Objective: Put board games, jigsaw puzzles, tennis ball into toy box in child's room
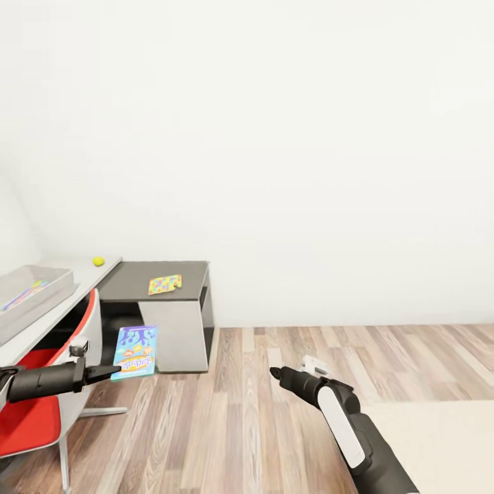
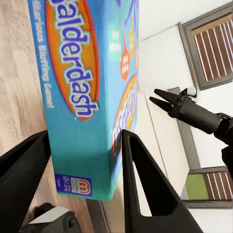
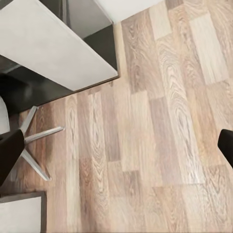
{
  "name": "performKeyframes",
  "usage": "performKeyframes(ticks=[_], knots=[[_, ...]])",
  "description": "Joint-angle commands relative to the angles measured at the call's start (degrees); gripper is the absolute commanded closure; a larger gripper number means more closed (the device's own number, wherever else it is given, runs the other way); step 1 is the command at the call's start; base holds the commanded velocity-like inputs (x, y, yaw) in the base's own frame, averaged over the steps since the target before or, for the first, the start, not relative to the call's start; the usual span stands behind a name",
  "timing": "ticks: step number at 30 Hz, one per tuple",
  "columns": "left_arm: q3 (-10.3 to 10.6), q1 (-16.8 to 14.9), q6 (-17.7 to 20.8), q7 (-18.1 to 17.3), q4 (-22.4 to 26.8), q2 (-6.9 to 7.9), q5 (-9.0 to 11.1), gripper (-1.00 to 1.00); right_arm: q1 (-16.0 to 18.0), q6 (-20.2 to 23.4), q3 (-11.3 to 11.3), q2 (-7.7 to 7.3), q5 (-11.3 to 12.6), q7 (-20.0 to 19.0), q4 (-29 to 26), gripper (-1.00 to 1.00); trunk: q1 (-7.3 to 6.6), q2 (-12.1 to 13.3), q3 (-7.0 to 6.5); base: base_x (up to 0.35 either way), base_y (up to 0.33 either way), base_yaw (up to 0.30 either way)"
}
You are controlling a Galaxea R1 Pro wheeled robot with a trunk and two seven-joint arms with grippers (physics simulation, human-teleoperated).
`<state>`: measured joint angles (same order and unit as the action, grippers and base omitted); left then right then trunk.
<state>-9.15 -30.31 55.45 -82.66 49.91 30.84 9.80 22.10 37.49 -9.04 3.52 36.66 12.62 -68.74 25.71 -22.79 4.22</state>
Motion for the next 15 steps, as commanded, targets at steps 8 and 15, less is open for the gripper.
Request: performKeyframes(ticks=[8,15], knots=[[0.01,-0.02,0.63,-0.13,0.01,0.01,0.22,1.0,0.05,0.2,-0.1,-0.01,0.61,0.56,-0.58,-1.0,0.07,-0.13,0.19,0.327,0.0,0.284],[0.01,-0.04,0.63,-0.13,0.01,0.01,0.25,1.0,0.05,0.21,-0.1,-0.01,0.61,0.56,-0.69,-1.0,0.07,-0.13,0.5,0.328,0.0,0.226]])
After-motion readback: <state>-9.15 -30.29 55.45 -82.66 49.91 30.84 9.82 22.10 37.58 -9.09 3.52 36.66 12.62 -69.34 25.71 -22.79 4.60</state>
